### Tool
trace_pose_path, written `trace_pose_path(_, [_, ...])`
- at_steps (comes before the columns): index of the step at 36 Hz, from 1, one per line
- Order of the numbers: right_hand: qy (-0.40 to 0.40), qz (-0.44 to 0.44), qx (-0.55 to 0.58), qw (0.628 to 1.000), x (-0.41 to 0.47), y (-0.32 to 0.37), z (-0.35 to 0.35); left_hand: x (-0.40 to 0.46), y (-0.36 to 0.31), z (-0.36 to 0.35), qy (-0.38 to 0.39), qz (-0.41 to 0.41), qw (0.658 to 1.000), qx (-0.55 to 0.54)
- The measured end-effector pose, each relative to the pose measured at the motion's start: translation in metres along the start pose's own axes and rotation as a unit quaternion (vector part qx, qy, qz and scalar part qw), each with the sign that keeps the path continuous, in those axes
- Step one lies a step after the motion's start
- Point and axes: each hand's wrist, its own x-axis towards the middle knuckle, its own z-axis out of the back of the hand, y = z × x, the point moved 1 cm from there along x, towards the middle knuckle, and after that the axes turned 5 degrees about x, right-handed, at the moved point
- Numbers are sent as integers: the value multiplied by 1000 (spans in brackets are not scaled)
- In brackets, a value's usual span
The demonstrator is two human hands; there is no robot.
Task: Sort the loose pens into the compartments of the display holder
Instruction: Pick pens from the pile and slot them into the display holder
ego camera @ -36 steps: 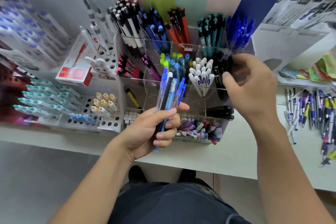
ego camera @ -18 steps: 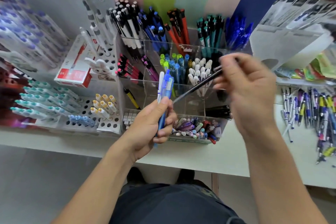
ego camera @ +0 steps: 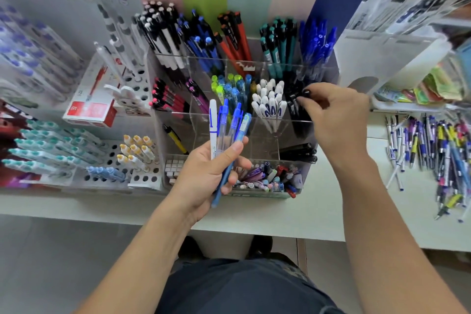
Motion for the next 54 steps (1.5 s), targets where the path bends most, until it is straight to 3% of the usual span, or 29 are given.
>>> trace_pose_path(5, [18,-30,-67,997,2,-5,-3,-2,0,-1,-13,-1,1000,-4])
trace_pose_path(10, [-99,-18,51,994,-16,22,3,-4,-1,-1,-30,-19,999,-8])
trace_pose_path(11, [-84,-27,98,991,-23,30,1,-4,-1,-1,-32,-21,999,-5])
trace_pose_path(13, [26,-83,178,980,-34,44,-10,-4,0,-1,-28,-22,999,8])
trace_pose_path(15, [137,-144,246,949,-42,50,-24,-3,0,-1,-21,-23,999,19])
trace_pose_path(17, [177,-196,326,908,-45,51,-34,-3,0,-1,-20,-21,999,14])
trace_pose_path(21, [197,-215,409,865,-42,57,-37,-5,-4,4,-29,-33,999,8])
trace_pose_path(26, [103,-189,455,864,-27,64,-31,-4,-17,12,-15,-60,998,29])
trace_pose_path(31, [169,-204,483,835,-22,69,-31,1,-20,20,-21,-78,996,29])
trace_pose_path(33, [139,-176,489,843,-22,71,-28,2,-21,22,-52,-75,996,21])
trace_pose_path(35, [52,-119,467,875,-19,72,-20,2,-23,25,-87,-83,993,10])
trace_pose_path(37, [-28,-41,413,909,-13,73,-11,2,-23,29,-117,-94,989,10])
trace_pose_path(39, [-60,29,339,938,-7,70,-7,3,-22,33,-137,-105,985,8])
trace_pose_path(43, [-35,94,215,971,-4,64,-22,4,-25,30,-140,-118,983,12])
trace_pose_path(49, [-80,154,174,969,-2,70,-22,17,-40,16,-131,-123,983,27])
trace_pose_path(54, [-6,210,112,971,2,70,-19,33,-46,11,-104,-112,988,-6])
